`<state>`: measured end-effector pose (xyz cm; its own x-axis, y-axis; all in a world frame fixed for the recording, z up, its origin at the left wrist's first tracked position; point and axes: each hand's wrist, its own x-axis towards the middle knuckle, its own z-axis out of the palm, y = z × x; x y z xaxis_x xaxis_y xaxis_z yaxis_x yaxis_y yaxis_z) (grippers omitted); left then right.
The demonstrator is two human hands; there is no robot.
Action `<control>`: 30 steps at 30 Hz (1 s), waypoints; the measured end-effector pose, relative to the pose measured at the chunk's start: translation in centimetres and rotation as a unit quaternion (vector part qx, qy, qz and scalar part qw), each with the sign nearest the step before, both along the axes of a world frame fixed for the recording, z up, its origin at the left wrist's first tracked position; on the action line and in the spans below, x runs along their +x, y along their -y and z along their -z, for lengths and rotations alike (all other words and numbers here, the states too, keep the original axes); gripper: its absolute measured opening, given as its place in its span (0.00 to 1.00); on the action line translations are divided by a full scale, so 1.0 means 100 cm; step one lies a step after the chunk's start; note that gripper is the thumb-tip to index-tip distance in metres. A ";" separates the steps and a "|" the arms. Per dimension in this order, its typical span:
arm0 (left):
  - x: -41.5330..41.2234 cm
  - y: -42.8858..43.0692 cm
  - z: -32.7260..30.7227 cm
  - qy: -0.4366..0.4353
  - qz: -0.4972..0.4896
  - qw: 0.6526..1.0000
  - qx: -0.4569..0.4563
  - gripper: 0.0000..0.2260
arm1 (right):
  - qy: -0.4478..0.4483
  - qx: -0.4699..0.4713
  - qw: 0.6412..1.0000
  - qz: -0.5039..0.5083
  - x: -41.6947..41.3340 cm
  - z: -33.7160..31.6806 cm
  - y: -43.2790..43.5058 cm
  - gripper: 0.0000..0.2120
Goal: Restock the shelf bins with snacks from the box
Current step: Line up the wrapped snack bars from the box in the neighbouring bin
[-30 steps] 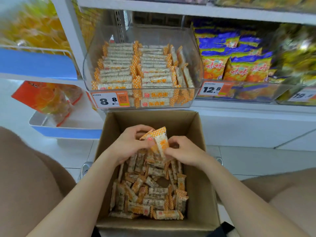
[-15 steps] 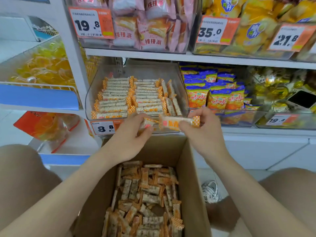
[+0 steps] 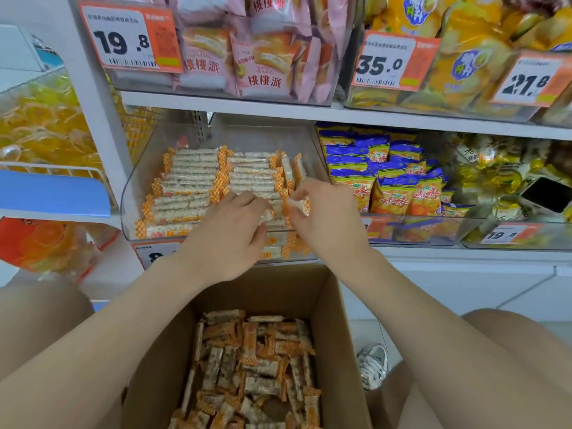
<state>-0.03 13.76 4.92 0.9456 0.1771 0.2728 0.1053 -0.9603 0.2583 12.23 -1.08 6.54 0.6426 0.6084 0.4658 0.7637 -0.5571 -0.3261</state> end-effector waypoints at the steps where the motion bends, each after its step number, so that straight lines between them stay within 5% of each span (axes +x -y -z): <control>1: 0.001 0.000 0.001 -0.008 -0.002 1.000 0.010 0.16 | 0.022 -0.024 0.999 0.000 -0.001 0.001 -0.005 0.08; 7: 0.004 -0.006 0.001 -0.027 0.005 0.999 -0.026 0.13 | 0.140 -0.145 0.978 0.063 -0.009 0.003 -0.010 0.08; 10: 0.006 -0.006 -0.004 -0.038 0.003 0.998 -0.041 0.06 | 0.099 -0.129 0.985 0.065 0.000 0.006 -0.012 0.04; 15: 0.005 -0.003 -0.008 -0.051 -0.007 0.995 -0.088 0.13 | 0.002 -0.175 0.984 -0.042 0.006 0.003 -0.007 0.04; 26: 0.005 -0.011 -0.006 -0.049 -0.012 0.995 -0.082 0.11 | 0.073 -0.330 0.939 -0.063 0.014 -0.005 -0.003 0.10; 28: 0.008 -0.012 -0.010 -0.024 -0.021 0.995 -0.094 0.14 | 0.058 -0.318 0.945 -0.057 0.012 -0.007 -0.001 0.06; 30: 0.009 -0.012 -0.018 0.008 -0.037 0.973 -0.229 0.18 | 0.023 -0.214 0.975 -0.049 0.010 -0.011 0.000 0.08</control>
